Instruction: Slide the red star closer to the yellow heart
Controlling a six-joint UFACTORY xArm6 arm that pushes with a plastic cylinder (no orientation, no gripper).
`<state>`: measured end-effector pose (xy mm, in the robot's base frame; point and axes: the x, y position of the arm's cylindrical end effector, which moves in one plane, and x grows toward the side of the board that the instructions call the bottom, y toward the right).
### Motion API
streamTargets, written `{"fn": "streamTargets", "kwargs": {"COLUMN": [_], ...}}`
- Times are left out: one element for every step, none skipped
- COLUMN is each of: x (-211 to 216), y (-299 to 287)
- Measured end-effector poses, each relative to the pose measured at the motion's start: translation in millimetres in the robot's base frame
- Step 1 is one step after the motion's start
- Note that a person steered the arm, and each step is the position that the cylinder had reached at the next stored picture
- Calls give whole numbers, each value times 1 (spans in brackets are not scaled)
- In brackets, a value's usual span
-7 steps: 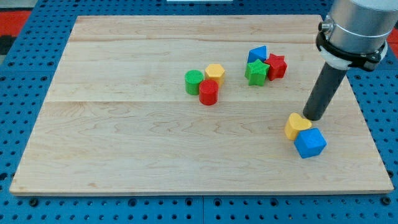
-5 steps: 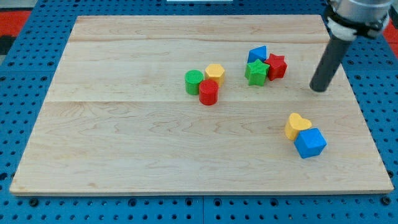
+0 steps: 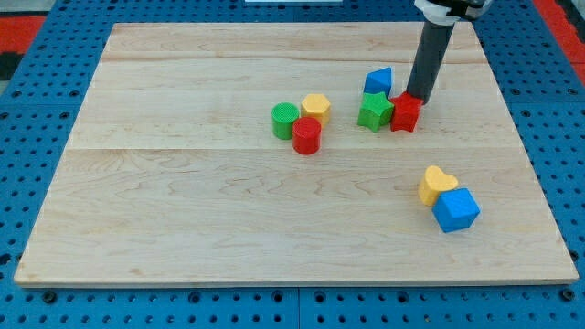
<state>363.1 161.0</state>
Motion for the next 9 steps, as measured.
{"fn": "streamTargets", "kwargs": {"x": [0, 7, 24, 35, 35, 35, 36, 50, 56], "y": [-16, -24, -24, -37, -51, -66, -67, -60, -60]}}
